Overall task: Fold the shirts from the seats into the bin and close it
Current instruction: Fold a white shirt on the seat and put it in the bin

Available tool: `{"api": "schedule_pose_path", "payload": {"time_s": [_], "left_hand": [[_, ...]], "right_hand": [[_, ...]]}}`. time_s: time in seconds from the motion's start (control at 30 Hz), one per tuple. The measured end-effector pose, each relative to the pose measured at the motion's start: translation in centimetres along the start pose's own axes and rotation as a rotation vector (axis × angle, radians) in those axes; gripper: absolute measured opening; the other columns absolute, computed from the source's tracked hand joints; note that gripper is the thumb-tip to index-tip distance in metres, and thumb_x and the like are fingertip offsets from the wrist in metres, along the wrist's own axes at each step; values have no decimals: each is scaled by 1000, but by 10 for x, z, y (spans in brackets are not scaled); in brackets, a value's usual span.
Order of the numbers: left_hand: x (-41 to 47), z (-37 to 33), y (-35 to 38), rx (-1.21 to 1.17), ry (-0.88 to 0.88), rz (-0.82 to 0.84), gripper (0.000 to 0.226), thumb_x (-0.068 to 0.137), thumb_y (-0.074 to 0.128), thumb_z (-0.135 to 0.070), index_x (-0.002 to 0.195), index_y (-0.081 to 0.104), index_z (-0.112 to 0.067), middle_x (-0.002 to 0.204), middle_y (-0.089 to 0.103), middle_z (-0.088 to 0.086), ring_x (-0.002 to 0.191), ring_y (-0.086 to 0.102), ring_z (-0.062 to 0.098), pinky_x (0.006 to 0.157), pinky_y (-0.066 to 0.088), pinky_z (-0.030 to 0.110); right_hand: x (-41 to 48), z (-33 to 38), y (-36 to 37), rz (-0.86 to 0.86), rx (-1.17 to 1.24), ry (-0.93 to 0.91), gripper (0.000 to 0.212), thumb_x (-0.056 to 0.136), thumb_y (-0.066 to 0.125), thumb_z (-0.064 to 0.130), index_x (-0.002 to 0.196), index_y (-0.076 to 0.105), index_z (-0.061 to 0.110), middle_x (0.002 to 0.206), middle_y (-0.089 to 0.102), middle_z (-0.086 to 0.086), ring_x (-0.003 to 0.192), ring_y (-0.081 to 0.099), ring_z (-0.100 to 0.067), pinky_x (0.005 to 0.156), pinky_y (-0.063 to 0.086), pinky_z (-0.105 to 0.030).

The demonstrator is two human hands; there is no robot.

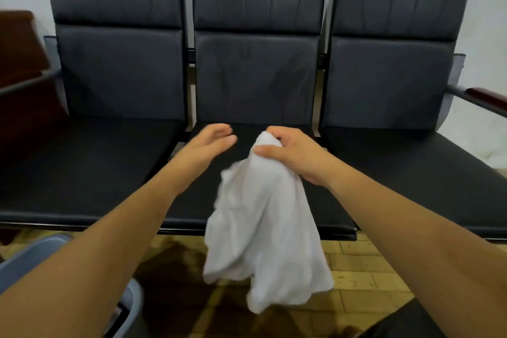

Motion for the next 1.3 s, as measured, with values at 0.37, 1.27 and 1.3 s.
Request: {"api": "schedule_pose_path", "payload": {"time_s": [0.37, 1.27, 1.3], "left_hand": [[-5, -19, 17, 205, 92, 146, 21, 93, 66, -38, 100, 76, -21, 93, 76, 1, 86, 71, 16, 80, 54, 30], [7, 42, -76, 437, -93, -161, 16, 93, 64, -44, 89, 75, -33, 83, 72, -8, 86, 66, 17, 72, 50, 32], [8, 43, -74, 493, -113, -105, 16, 93, 65, -44, 89, 75, -33, 85, 72, -7, 87, 67, 17, 72, 50, 32]], "right_hand": [[-3, -17, -4, 242, -183, 163, 29, 83, 75, 47, 98, 75, 22, 94, 76, 4, 89, 73, -15, 84, 57, -33], [-9, -77, -88, -174, 168, 283, 32, 84, 78, 19, 115, 68, 19, 108, 74, -2, 102, 70, -21, 88, 56, -38], [-10, -73, -87, -151, -124, 266, 27, 84, 78, 23, 109, 68, 22, 103, 72, 2, 99, 68, -17, 82, 54, -31]]}}
Point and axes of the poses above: each hand's wrist, its own x-axis towards the middle knuckle, its own y-axis out of the palm, z = x × y, the point moved 6 cm from there along x, towards the middle knuckle
